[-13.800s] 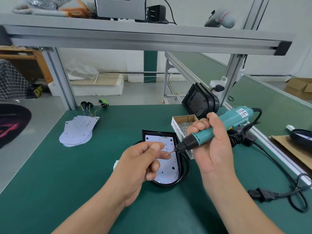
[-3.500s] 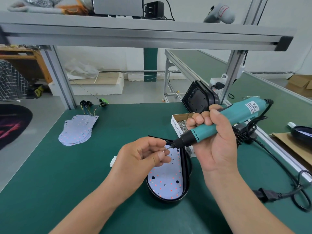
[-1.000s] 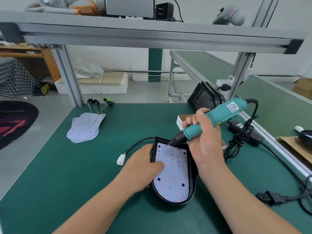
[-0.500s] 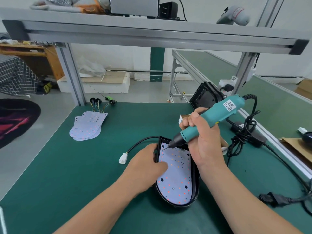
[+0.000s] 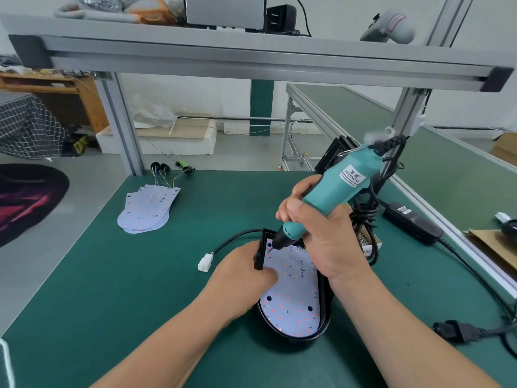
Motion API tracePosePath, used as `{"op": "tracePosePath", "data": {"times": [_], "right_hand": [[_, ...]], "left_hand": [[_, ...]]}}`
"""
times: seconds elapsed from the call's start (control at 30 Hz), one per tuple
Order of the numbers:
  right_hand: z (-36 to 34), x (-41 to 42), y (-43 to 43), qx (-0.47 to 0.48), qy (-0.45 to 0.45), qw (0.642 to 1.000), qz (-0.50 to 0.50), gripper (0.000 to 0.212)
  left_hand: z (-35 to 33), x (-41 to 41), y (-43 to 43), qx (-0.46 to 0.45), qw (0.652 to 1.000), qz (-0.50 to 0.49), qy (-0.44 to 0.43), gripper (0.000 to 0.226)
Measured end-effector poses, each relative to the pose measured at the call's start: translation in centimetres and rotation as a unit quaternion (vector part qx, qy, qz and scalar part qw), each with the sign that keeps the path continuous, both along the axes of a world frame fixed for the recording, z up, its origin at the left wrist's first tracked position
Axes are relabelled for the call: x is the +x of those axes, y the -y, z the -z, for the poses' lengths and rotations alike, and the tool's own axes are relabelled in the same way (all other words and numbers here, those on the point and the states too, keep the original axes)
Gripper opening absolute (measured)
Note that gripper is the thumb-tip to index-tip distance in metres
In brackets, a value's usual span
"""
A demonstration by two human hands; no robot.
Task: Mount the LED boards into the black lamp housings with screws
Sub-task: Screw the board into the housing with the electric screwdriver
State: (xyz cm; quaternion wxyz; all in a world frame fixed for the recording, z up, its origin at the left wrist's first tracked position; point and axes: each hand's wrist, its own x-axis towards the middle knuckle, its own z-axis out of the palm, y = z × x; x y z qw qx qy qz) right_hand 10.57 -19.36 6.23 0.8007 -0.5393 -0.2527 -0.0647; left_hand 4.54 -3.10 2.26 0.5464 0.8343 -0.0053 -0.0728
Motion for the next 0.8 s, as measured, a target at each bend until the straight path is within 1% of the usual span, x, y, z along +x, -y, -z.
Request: {"op": "tracePosePath", "data": {"times": [0.07, 0.13, 0.23, 0.3, 0.33, 0.4, 0.5, 0.57, 0.6, 0.63, 0.67, 0.73, 0.8], "right_hand": [[0.2, 0.0, 0.5, 0.007, -0.007, 1.000, -0.014, 0.023], [0.3, 0.0, 0.9, 0.023, -0.015, 0.999, -0.020, 0.024], [-0.1, 0.0, 1.5, 0.076, -0.022, 0.997, -0.004, 0.026], [-0.8, 0.2, 2.4, 0.123, -0.019, 0.992, 0.001, 0.023], [-1.1, 0.4, 3.1, 0.142, -0.023, 0.990, 0.010, 0.021], [-1.4, 0.8, 4.8, 0.157, -0.065, 0.984, 0.052, 0.019], [-1.0, 1.6, 7.7, 0.133, -0.159, 0.971, 0.117, 0.021], [-0.7, 2.1, 9.5, 0.112, -0.211, 0.962, 0.130, 0.024], [-0.6, 2.3, 10.3, 0.102, -0.233, 0.958, 0.130, 0.025], [-0.5, 2.4, 11.2, 0.092, -0.253, 0.954, 0.130, 0.024], [-0.4, 2.6, 12.2, 0.081, -0.269, 0.951, 0.132, 0.023], [-0.3, 2.8, 13.8, 0.044, -0.292, 0.945, 0.143, 0.020], [-0.1, 3.1, 15.2, -0.012, -0.300, 0.938, 0.171, 0.018]], "left_hand": [[-0.1, 0.0, -0.1, 0.001, 1.000, 0.004, -0.001, 0.009], [-0.1, 0.0, -0.1, -0.006, 1.000, 0.007, -0.005, 0.015], [-0.4, -0.1, 0.0, -0.020, 1.000, 0.012, -0.016, 0.023], [-0.5, -0.1, -0.1, -0.022, 1.000, 0.011, -0.016, 0.026], [-0.5, -0.1, -0.1, -0.026, 0.999, 0.010, -0.018, 0.027], [-0.5, 0.0, -0.2, -0.045, 0.999, 0.001, -0.020, 0.028], [-0.7, 0.0, -0.2, -0.091, 0.996, -0.017, -0.017, 0.028], [-0.8, 0.0, -0.2, -0.114, 0.993, -0.023, -0.015, 0.030], [-1.0, -0.1, -0.2, -0.116, 0.993, -0.022, -0.015, 0.035], [-1.1, -0.1, -0.2, -0.114, 0.993, -0.022, -0.015, 0.040], [-1.1, 0.0, -0.2, -0.110, 0.994, -0.026, -0.013, 0.039], [-1.0, 0.1, -0.3, -0.098, 0.994, -0.036, -0.015, 0.032], [-1.0, 0.2, -0.3, -0.094, 0.994, -0.051, -0.021, 0.028]]}}
